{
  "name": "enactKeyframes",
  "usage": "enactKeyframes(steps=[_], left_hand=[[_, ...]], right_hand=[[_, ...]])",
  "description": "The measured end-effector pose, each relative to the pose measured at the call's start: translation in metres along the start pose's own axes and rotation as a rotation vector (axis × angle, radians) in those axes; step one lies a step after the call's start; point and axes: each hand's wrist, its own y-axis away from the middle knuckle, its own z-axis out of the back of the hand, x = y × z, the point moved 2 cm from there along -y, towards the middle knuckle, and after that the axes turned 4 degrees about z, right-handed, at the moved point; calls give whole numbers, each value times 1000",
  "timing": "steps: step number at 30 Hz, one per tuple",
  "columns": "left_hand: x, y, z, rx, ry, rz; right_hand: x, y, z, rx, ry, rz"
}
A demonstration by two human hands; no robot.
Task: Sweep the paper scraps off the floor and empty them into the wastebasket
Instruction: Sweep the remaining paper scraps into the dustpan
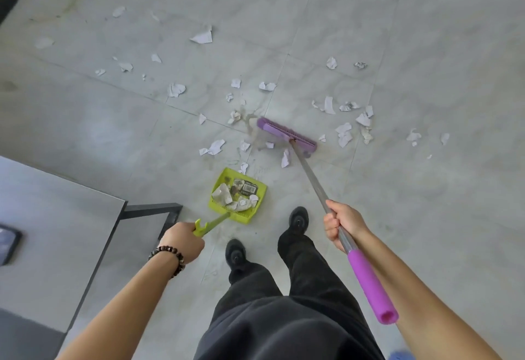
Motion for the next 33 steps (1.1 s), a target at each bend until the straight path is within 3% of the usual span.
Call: enactKeyframes(steps=[7,12,15,20,26,33], left_hand=[[-5,-5,1,40,45,-26],[0,-5,-4,65,69,4],[-4,-8,0,90,60,18],[3,-1,-1,98,102,25],[47,22,-9,37,173,20],[97,39,-26,25,346,123]], right_hand=[[-30,-28,-42,-104,88,17],[-75,4,-51,17,33,-100],[-66,36,-34,127,-86,-214],[-40,71,-27,217,-148,-211],[-30,48,-100,295,286,-87],[-42,-15,-170,237,740,169]])
